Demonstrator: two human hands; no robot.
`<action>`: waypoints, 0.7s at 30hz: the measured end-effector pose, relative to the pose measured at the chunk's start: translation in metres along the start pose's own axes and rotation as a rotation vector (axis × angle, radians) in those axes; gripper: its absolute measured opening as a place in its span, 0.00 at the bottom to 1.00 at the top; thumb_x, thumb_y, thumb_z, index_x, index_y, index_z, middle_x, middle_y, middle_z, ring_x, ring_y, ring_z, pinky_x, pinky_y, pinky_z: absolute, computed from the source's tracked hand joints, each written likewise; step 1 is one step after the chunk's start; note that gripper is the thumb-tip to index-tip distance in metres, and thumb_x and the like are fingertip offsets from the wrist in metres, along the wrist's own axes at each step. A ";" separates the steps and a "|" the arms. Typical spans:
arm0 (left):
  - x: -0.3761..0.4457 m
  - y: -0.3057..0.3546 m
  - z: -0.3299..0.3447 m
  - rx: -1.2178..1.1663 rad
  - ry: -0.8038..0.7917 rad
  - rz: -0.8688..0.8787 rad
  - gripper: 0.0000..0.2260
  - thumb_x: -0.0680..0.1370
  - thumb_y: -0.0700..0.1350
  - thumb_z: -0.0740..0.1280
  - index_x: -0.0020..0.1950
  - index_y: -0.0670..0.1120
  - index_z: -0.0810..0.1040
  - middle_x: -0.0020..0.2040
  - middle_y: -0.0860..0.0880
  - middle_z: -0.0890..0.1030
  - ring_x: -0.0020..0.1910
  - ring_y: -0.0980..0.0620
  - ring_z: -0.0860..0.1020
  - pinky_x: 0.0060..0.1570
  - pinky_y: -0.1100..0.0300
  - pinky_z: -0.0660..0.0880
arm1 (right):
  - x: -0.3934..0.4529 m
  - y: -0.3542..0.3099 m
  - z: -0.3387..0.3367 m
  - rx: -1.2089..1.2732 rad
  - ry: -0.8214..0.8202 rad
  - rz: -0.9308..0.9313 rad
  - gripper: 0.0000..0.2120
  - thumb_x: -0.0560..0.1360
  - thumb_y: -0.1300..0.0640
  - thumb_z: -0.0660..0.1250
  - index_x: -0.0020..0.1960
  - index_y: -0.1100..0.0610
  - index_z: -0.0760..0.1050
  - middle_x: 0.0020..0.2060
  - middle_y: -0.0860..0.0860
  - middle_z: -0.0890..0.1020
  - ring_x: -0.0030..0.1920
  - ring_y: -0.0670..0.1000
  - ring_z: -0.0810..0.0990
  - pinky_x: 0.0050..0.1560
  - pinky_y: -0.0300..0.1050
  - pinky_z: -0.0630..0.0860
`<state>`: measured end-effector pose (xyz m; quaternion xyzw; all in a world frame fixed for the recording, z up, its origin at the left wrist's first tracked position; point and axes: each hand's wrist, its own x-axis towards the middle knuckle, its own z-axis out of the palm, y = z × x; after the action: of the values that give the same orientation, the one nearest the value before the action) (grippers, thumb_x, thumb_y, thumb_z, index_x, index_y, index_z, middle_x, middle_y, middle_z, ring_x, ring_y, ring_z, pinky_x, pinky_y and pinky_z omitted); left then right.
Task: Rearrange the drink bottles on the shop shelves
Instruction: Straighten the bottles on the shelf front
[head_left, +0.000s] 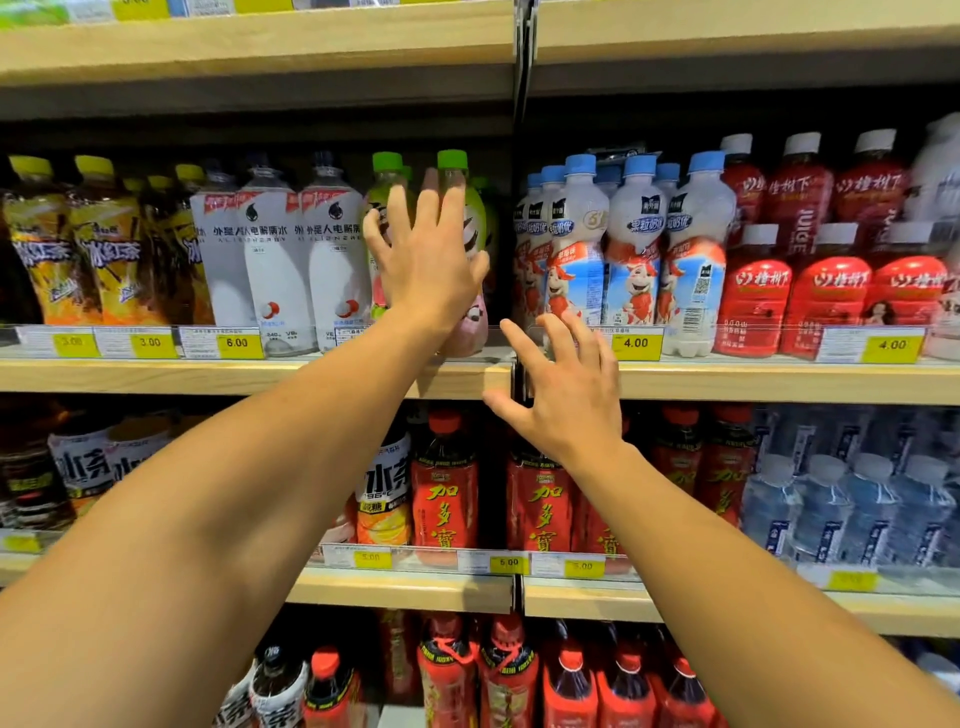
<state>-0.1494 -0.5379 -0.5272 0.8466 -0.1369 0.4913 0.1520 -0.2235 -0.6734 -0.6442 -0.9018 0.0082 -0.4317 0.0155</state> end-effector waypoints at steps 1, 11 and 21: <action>0.001 -0.001 0.001 0.020 -0.017 0.013 0.30 0.79 0.57 0.64 0.78 0.52 0.60 0.74 0.48 0.68 0.78 0.41 0.56 0.74 0.38 0.49 | 0.000 0.000 0.000 -0.003 0.002 -0.001 0.36 0.73 0.29 0.60 0.77 0.38 0.56 0.76 0.52 0.62 0.78 0.56 0.51 0.75 0.59 0.48; -0.027 -0.029 -0.010 -0.048 -0.134 0.118 0.33 0.80 0.62 0.56 0.82 0.53 0.50 0.82 0.49 0.53 0.81 0.44 0.45 0.75 0.35 0.39 | 0.001 -0.002 -0.006 -0.016 -0.077 0.007 0.37 0.74 0.30 0.58 0.78 0.38 0.50 0.78 0.52 0.56 0.79 0.55 0.46 0.76 0.58 0.44; -0.169 -0.110 -0.007 -0.015 -0.312 0.184 0.36 0.76 0.65 0.55 0.81 0.52 0.56 0.82 0.48 0.55 0.81 0.44 0.50 0.76 0.35 0.47 | -0.047 -0.050 0.000 0.062 -0.064 -0.035 0.41 0.72 0.36 0.67 0.79 0.44 0.53 0.80 0.52 0.53 0.79 0.60 0.45 0.77 0.61 0.44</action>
<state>-0.1945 -0.4199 -0.6854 0.8954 -0.2396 0.3646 0.0896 -0.2532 -0.6218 -0.6793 -0.9142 -0.0214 -0.4030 0.0364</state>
